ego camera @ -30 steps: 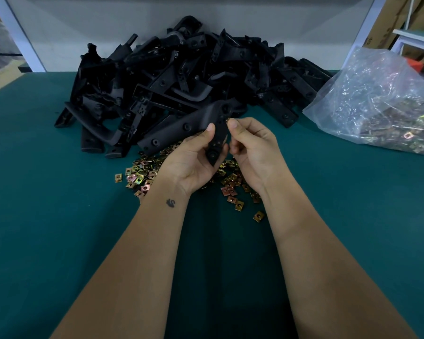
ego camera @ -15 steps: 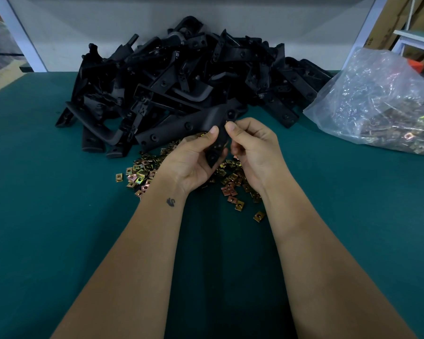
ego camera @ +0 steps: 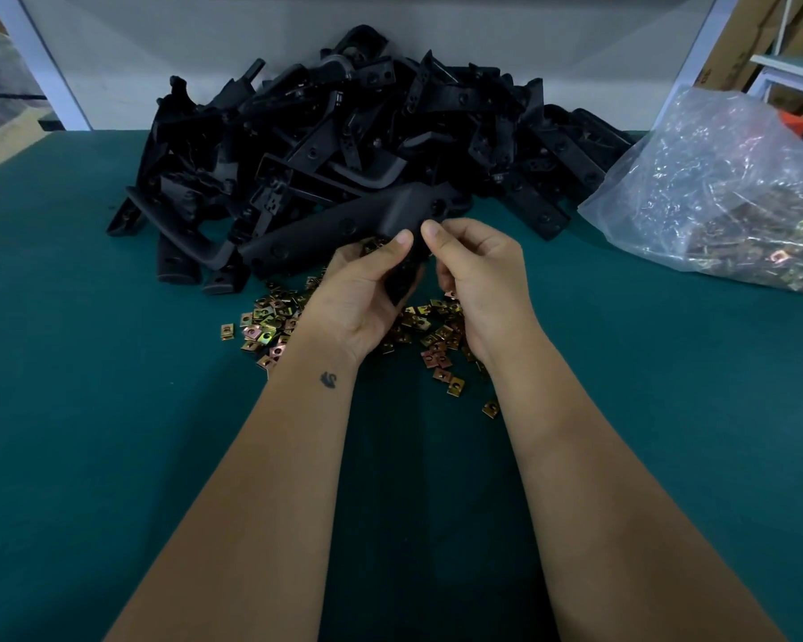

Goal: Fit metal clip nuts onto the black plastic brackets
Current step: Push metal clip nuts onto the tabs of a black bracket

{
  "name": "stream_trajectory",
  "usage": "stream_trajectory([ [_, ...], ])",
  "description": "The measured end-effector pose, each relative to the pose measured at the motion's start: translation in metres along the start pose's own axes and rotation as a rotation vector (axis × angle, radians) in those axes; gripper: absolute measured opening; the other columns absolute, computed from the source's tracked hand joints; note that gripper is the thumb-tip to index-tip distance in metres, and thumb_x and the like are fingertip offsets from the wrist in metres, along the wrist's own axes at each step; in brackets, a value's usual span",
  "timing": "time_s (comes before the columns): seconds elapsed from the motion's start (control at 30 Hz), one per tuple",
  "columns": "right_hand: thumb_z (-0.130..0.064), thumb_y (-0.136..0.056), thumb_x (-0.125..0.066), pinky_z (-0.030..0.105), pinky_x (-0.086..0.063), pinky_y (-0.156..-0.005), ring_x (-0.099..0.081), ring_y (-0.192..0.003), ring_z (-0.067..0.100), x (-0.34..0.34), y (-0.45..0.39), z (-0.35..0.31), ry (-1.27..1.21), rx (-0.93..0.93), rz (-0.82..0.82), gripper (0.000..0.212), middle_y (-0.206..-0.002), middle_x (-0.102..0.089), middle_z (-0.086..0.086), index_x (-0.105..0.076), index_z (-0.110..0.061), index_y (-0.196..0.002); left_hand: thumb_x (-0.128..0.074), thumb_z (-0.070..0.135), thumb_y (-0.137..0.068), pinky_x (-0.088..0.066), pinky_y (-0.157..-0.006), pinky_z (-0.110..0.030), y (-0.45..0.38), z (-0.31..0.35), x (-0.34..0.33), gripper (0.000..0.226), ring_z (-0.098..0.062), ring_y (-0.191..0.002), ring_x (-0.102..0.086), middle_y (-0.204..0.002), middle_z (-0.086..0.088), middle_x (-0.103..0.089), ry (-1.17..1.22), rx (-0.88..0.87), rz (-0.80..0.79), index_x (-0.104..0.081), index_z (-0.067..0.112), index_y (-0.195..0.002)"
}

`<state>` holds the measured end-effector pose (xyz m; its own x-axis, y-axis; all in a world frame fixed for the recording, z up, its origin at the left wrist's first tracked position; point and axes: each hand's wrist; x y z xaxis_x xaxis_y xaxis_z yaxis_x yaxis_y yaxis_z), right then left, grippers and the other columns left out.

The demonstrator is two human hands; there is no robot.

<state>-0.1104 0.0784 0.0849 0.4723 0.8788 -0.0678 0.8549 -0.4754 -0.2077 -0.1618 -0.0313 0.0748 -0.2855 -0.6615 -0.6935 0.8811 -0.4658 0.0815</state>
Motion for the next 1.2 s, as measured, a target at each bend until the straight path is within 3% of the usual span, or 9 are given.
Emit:
stream_trajectory([
  [0.17, -0.022, -0.093, -0.063, 0.008, -0.044, -0.064, -0.06, -0.073, -0.009, -0.002, 0.001, 0.004, 0.282, 0.1, -0.006, 0.013, -0.077, -0.068, -0.022, -0.073, -0.03, -0.09, -0.06, 0.01, -0.094, -0.059, -0.081, -0.025, -0.002, 0.012, 0.009, 0.011, -0.017, -0.086, -0.067, -0.087, -0.006, -0.073, 0.155, -0.107, 0.103, -0.066, 0.003, -0.101],
  [0.23, -0.022, -0.092, -0.06, 0.011, -0.045, -0.069, -0.06, -0.083, -0.004, -0.002, 0.001, 0.007, 0.503, 0.123, -0.016, 0.015, -0.087, -0.068, -0.018, -0.073, -0.028, -0.095, -0.057, 0.01, -0.098, -0.058, -0.083, -0.026, -0.003, 0.016, 0.012, 0.01, -0.015, -0.086, -0.064, -0.088, -0.005, -0.069, 0.222, -0.128, 0.141, -0.065, 0.005, -0.097],
  [0.33, -0.019, -0.092, -0.058, 0.028, -0.048, -0.078, -0.058, -0.094, 0.01, -0.003, 0.003, 0.013, 0.833, 0.174, -0.091, 0.018, -0.1, -0.064, -0.007, -0.073, -0.023, -0.1, -0.055, 0.009, -0.1, -0.057, -0.084, -0.026, -0.004, 0.016, 0.013, 0.011, -0.014, -0.084, -0.063, -0.089, -0.005, -0.067, 0.256, -0.136, 0.154, -0.064, 0.005, -0.095],
  [0.5, -0.031, -0.09, -0.059, 0.033, -0.038, -0.077, -0.052, -0.099, 0.023, -0.009, 0.006, 0.015, 1.112, 0.275, -0.198, 0.024, -0.094, -0.053, -0.001, -0.069, -0.016, -0.106, -0.055, 0.009, -0.099, -0.056, -0.088, -0.027, -0.005, 0.015, 0.011, 0.011, -0.015, -0.085, -0.062, -0.089, -0.006, -0.066, 0.251, -0.112, 0.169, -0.064, 0.004, -0.094],
  [0.6, -0.038, -0.092, -0.055, 0.037, -0.034, -0.086, -0.048, -0.105, 0.027, -0.012, 0.007, 0.016, 1.261, 0.268, -0.266, 0.033, -0.106, -0.055, 0.005, -0.066, -0.016, -0.113, -0.055, 0.008, -0.099, -0.056, -0.087, -0.027, -0.006, 0.014, 0.012, 0.012, -0.014, -0.084, -0.063, -0.088, -0.006, -0.067, 0.266, -0.109, 0.173, -0.065, 0.004, -0.093],
  [0.87, -0.021, -0.088, -0.059, 0.036, -0.039, -0.09, -0.052, -0.104, 0.026, -0.017, 0.009, 0.012, 1.149, 0.245, -0.252, 0.022, -0.107, -0.063, 0.004, -0.069, -0.017, -0.107, -0.056, 0.008, -0.098, -0.054, -0.09, -0.028, -0.006, 0.013, 0.012, 0.012, -0.015, -0.084, -0.062, -0.082, -0.005, -0.069, 0.244, -0.104, 0.169, -0.066, 0.005, -0.092],
  [0.97, -0.016, -0.084, -0.061, 0.039, -0.044, -0.085, -0.055, -0.098, 0.026, -0.016, 0.008, 0.013, 1.076, 0.237, -0.228, 0.015, -0.098, -0.065, 0.004, -0.067, -0.013, -0.098, -0.056, 0.007, -0.098, -0.053, -0.092, -0.03, -0.005, 0.011, 0.011, 0.011, -0.017, -0.086, -0.062, -0.09, -0.007, -0.066, 0.251, -0.095, 0.166, -0.065, 0.004, -0.094],
  [1.07, -0.009, -0.082, -0.06, 0.042, -0.05, -0.077, -0.06, -0.088, 0.025, -0.015, 0.007, 0.014, 0.91, 0.184, -0.2, 0.012, -0.088, -0.067, 0.001, -0.065, -0.014, -0.091, -0.056, 0.006, -0.098, -0.053, -0.094, -0.031, -0.005, 0.008, 0.008, 0.011, -0.018, -0.086, -0.062, -0.083, -0.007, -0.071, 0.275, -0.056, 0.146, -0.065, 0.004, -0.093],
  [1.2, -0.007, -0.087, -0.063, 0.028, -0.052, -0.073, -0.062, -0.08, 0.008, -0.011, 0.003, 0.013, 0.643, 0.112, -0.059, 0.016, -0.081, -0.062, -0.013, -0.063, -0.022, -0.093, -0.055, 0.006, -0.097, -0.053, -0.092, -0.029, -0.003, 0.006, 0.004, 0.01, -0.018, -0.082, -0.063, -0.075, -0.006, -0.071, 0.241, -0.026, 0.116, -0.064, 0.004, -0.093],
])
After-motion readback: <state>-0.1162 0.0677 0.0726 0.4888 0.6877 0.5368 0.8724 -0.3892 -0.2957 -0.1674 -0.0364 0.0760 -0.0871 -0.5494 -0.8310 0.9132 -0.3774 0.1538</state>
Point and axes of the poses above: each hand's wrist, its own y-axis away from the middle knuckle, its own x-axis out of the back of the hand, z = x × y
